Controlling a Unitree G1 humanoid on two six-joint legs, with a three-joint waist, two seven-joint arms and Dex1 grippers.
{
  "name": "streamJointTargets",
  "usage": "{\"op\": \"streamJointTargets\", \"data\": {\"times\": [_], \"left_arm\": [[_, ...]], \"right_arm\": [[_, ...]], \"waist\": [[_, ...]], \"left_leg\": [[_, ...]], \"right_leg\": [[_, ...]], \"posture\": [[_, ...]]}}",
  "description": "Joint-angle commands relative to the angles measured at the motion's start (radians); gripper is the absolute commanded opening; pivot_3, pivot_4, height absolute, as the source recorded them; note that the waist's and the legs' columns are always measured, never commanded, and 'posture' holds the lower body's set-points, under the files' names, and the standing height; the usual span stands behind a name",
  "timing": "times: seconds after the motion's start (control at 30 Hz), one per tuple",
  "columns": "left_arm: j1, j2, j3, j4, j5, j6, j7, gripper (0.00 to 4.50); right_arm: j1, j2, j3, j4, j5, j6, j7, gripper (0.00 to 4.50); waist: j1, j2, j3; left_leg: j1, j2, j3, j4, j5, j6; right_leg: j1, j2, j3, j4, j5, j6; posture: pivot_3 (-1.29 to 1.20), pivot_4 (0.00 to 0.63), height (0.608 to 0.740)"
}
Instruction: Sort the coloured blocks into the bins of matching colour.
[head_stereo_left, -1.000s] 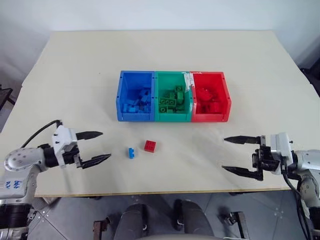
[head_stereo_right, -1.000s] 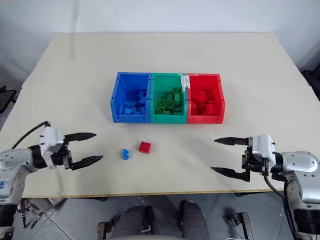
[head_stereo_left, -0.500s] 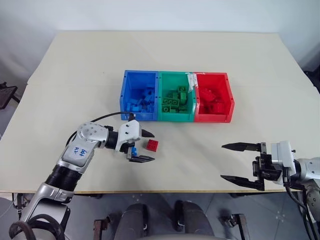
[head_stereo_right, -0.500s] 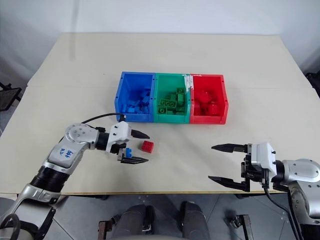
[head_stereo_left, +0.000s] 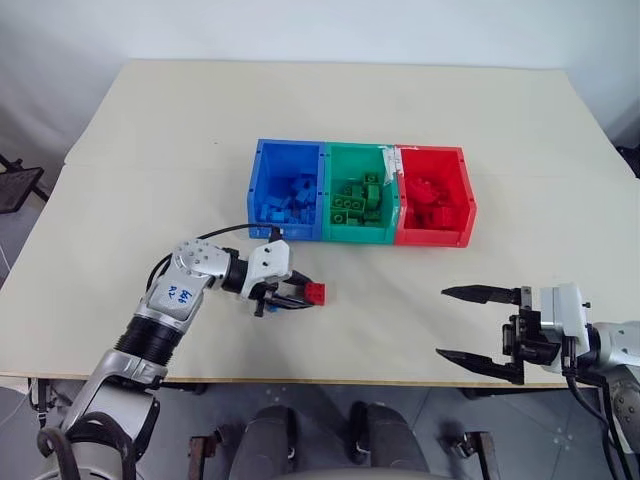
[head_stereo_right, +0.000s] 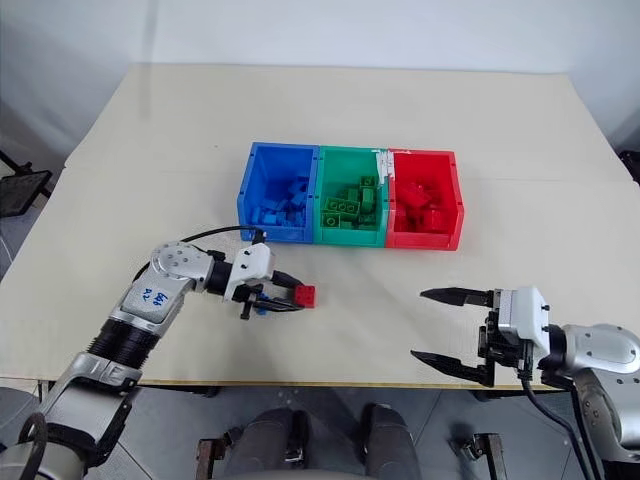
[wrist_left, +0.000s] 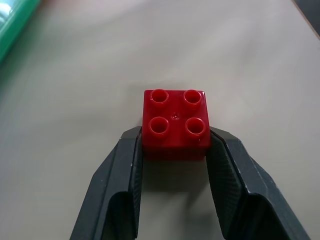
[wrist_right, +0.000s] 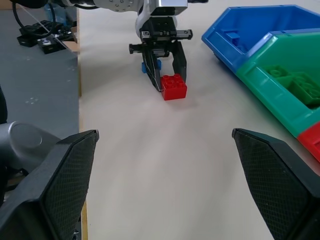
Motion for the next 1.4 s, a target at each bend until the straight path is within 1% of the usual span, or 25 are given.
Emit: {"op": "streamJointTargets", "data": {"times": [0.03,0.17,0.27,0.37,0.43,0.53,0.63,0.7,0.77,0.8,0.83,0.9,1.0,1.07,1.1,1.2,1.23,1.3,1.4], "left_arm": [[-0.038,-0.069,0.077,-0.022,-0.094,0.016,0.029,1.46],[-0.150,-0.188,0.136,-0.025,-0.184,0.119,0.085,1.46],[-0.249,-0.245,0.139,0.046,-0.168,0.161,0.129,1.46],[-0.402,-0.330,0.112,0.243,-0.095,0.080,0.179,1.46],[-0.518,-0.410,0.123,0.402,-0.069,0.032,0.242,1.46],[-0.650,-0.491,0.123,0.618,-0.008,-0.045,0.330,1.46],[-0.721,-0.536,0.126,0.773,0.041,-0.113,0.394,1.46],[-0.749,-0.562,0.132,0.847,0.061,-0.138,0.420,1.46],[-0.769,-0.577,0.136,0.904,0.086,-0.142,0.472,1.46],[-0.777,-0.581,0.144,0.923,0.093,-0.147,0.510,1.81],[-0.782,-0.584,0.150,0.938,0.098,-0.148,0.524,2.20],[-0.786,-0.589,0.158,0.953,0.109,-0.163,0.533,2.79],[-0.781,-0.590,0.178,0.947,0.102,-0.200,0.480,3.71],[-0.772,-0.571,0.200,0.922,0.081,-0.228,0.411,4.34],[-0.767,-0.561,0.210,0.912,0.075,-0.241,0.385,4.45],[-0.718,-0.486,0.229,0.840,0.054,-0.268,0.245,4.45],[-0.683,-0.440,0.236,0.796,0.043,-0.275,0.189,4.45],[-0.626,-0.380,0.245,0.723,0.025,-0.279,0.119,4.45],[-0.448,-0.217,0.280,0.498,-0.042,-0.235,-0.017,4.45]], "right_arm": [[0.010,0.038,-0.070,-0.056,0.057,0.013,-0.080,4.50],[0.031,0.122,-0.138,-0.116,0.101,0.028,-0.229,4.50],[0.057,0.160,-0.170,-0.143,0.096,0.027,-0.299,4.50],[0.074,0.181,-0.219,-0.139,0.086,0.028,-0.375,4.50],[0.078,0.185,-0.249,-0.122,0.069,0.023,-0.417,4.50],[0.090,0.185,-0.275,-0.112,0.042,0.028,-0.470,4.50],[0.110,0.182,-0.283,-0.111,0.007,0.035,-0.509,4.50],[0.123,0.196,-0.292,-0.113,0.011,0.050,-0.544,4.50],[0.137,0.203,-0.289,-0.125,0.012,0.048,-0.548,4.50],[0.142,0.203,-0.286,-0.132,0.011,0.054,-0.552,4.50],[0.143,0.203,-0.282,-0.137,0.009,0.055,-0.554,4.50],[0.141,0.203,-0.278,-0.145,0.014,0.061,-0.558,4.50],[0.122,0.194,-0.270,-0.143,0.019,0.070,-0.557,4.50],[0.099,0.186,-0.253,-0.132,0.019,0.074,-0.544,4.50],[0.089,0.184,-0.247,-0.128,0.018,0.074,-0.538,4.50],[0.053,0.166,-0.204,-0.099,0.002,0.061,-0.482,4.50],[0.038,0.158,-0.182,-0.084,-0.006,0.051,-0.452,4.50],[0.022,0.149,-0.154,-0.064,-0.014,0.035,-0.410,4.50],[-0.022,0.130,-0.090,-0.013,-0.034,0.003,-0.320,4.50]], "waist": [[0.001,0.000,0.000],[0.004,0.000,0.000],[0.004,0.000,0.000],[0.003,0.000,0.000],[0.003,-0.001,0.000],[0.006,-0.001,0.001],[0.000,-0.001,0.001],[-0.003,-0.001,0.001],[-0.002,-0.001,0.001],[-0.002,-0.001,0.001],[-0.001,-0.002,0.001],[0.000,-0.002,0.001],[0.000,-0.002,0.001],[-0.001,-0.002,0.001],[-0.001,-0.002,0.001],[-0.007,-0.001,0.001],[-0.011,-0.001,0.001],[-0.018,0.000,0.000],[-0.031,0.000,0.000]], "left_leg": [[0.000,0.000,0.000,0.000,0.000,0.000],[-0.001,0.000,-0.002,0.001,0.001,0.001],[-0.001,-0.002,-0.002,0.001,0.001,0.001],[-0.001,-0.005,-0.001,0.001,0.002,0.003],[-0.002,-0.007,-0.001,0.001,0.003,0.006],[-0.004,-0.011,-0.001,0.001,0.005,0.010],[-0.005,-0.012,-0.001,0.000,0.003,0.013],[-0.005,-0.012,0.000,-0.001,0.003,0.013],[-0.005,-0.012,0.000,-0.002,0.003,0.013],[-0.005,-0.012,0.000,-0.002,0.003,0.013],[-0.005,-0.012,0.000,-0.002,0.003,0.013],[-0.006,-0.012,0.000,-0.002,0.003,0.013],[-0.006,-0.012,0.000,-0.002,0.003,0.013],[-0.006,-0.012,0.000,-0.001,0.003,0.013],[-0.006,-0.012,0.000,-0.001,0.003,0.013],[-0.006,-0.012,0.001,-0.002,0.003,0.013],[-0.006,-0.012,0.001,-0.002,0.003,0.013],[-0.004,-0.011,0.002,-0.002,0.003,0.012],[-0.003,-0.011,0.001,-0.002,0.004,0.011]], "right_leg": [[0.000,0.000,0.000,0.000,0.000,0.000],[0.000,0.000,-0.001,0.000,0.000,0.001],[0.001,0.001,-0.001,0.000,0.001,0.002],[0.001,0.001,-0.001,0.000,0.002,0.004],[0.001,0.000,-0.001,-0.001,0.003,0.005],[0.001,-0.003,0.000,-0.004,0.005,0.008],[0.001,-0.004,0.001,-0.007,0.006,0.012],[0.000,-0.004,0.001,-0.007,0.007,0.012],[-0.001,-0.004,0.001,-0.007,0.007,0.012],[-0.001,-0.004,0.001,-0.007,0.007,0.012],[-0.001,-0.004,0.001,-0.007,0.007,0.012],[-0.001,-0.004,0.001,-0.007,0.007,0.012],[-0.001,-0.004,0.001,-0.007,0.007,0.013],[-0.001,-0.004,0.001,-0.007,0.007,0.013],[-0.001,-0.004,0.001,-0.007,0.007,0.013],[-0.002,-0.004,0.001,-0.007,0.007,0.013],[-0.002,-0.004,0.001,-0.006,0.007,0.013],[-0.002,-0.003,0.002,-0.005,0.007,0.013],[-0.002,-0.003,0.001,0.000,0.007,0.012]], "posture": [[0.00,0.150,0.740],[0.00,0.150,0.740],[0.00,0.150,0.740],[0.00,0.150,0.740],[0.00,0.150,0.740],[0.00,0.150,0.740],[0.00,0.150,0.740],[0.00,0.150,0.740],[0.00,0.150,0.740],[0.00,0.150,0.740],[0.00,0.150,0.740],[0.00,0.150,0.740],[0.00,0.150,0.740],[0.00,0.150,0.740],[0.00,0.150,0.740],[0.00,0.150,0.740],[0.00,0.150,0.740],[0.00,0.150,0.740],[0.00,0.150,0.740]]}}
